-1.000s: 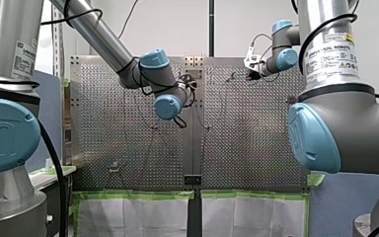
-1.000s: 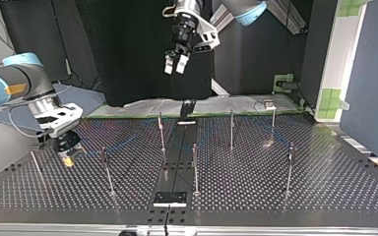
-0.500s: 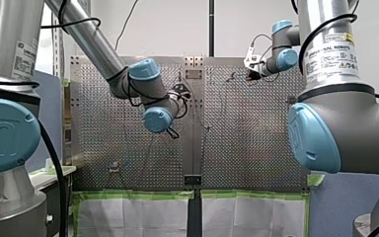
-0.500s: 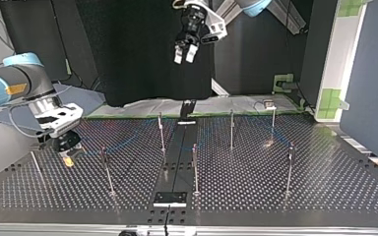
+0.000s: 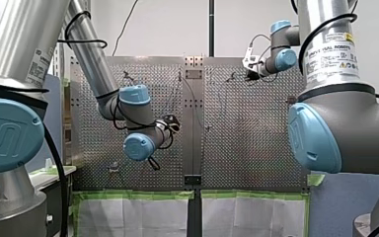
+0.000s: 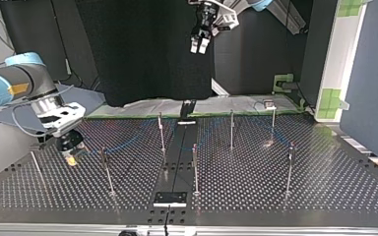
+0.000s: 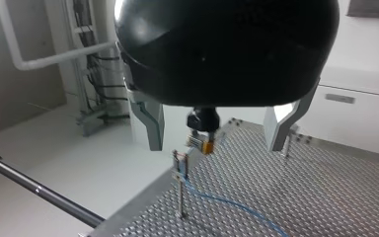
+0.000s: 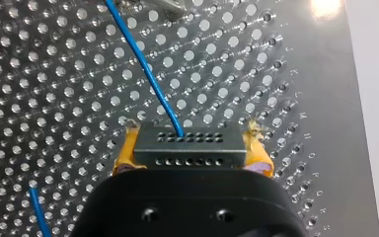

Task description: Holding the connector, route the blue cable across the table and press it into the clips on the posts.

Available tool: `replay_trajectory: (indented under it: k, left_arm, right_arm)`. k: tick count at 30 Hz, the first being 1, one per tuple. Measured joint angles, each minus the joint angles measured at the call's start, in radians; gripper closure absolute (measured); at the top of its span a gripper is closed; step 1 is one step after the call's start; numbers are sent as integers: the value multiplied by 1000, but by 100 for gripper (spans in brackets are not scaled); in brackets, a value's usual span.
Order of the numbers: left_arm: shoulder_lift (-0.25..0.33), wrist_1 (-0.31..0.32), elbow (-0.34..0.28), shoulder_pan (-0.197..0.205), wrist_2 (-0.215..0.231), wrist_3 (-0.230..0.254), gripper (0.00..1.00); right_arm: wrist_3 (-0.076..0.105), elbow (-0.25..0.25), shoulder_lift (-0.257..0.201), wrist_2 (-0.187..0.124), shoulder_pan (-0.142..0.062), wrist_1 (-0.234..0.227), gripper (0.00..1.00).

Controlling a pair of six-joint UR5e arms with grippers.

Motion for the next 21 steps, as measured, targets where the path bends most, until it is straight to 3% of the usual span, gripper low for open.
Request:
replay_trajectory:
  k: [7, 21]
  left_arm:
    - [-42, 59, -59, 20, 2, 0, 0]
    - [-45, 69, -69, 24, 2, 0, 0]
  right_arm:
    - [-3, 3, 0, 0, 5, 0, 100]
    - [-3, 3, 0, 0, 6, 0, 100]
